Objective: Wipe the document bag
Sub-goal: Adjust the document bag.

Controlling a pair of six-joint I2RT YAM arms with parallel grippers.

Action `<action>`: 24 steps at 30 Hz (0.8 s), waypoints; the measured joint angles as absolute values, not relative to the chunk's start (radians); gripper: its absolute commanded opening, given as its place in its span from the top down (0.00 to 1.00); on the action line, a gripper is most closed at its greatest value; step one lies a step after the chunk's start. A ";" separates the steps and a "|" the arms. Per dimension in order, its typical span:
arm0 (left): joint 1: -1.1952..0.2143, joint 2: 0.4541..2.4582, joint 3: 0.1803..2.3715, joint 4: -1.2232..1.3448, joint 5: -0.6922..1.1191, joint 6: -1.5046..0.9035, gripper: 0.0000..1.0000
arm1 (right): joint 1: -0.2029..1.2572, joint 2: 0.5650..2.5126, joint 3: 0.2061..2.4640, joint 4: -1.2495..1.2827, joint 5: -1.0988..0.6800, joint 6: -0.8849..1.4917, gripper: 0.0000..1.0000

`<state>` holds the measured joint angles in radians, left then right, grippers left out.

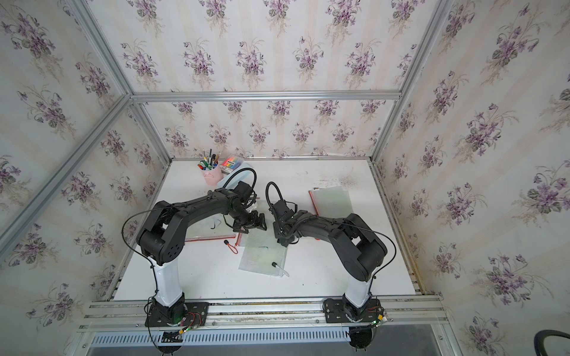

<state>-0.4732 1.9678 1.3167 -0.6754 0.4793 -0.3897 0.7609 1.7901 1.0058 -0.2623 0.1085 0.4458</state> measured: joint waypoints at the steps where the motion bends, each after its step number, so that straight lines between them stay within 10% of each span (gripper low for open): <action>1: -0.473 1.967 1.313 -0.671 0.486 -0.389 0.06 | 0.764 1.795 1.006 -0.258 0.109 0.446 0.78; 17: -0.381 1.925 1.242 -0.416 0.856 -0.431 0.08 | 0.774 1.826 0.997 -0.177 0.131 0.466 0.79; 24: -0.352 1.966 1.329 -0.418 0.893 -0.411 0.55 | 0.774 1.814 0.989 -0.165 0.134 0.472 0.78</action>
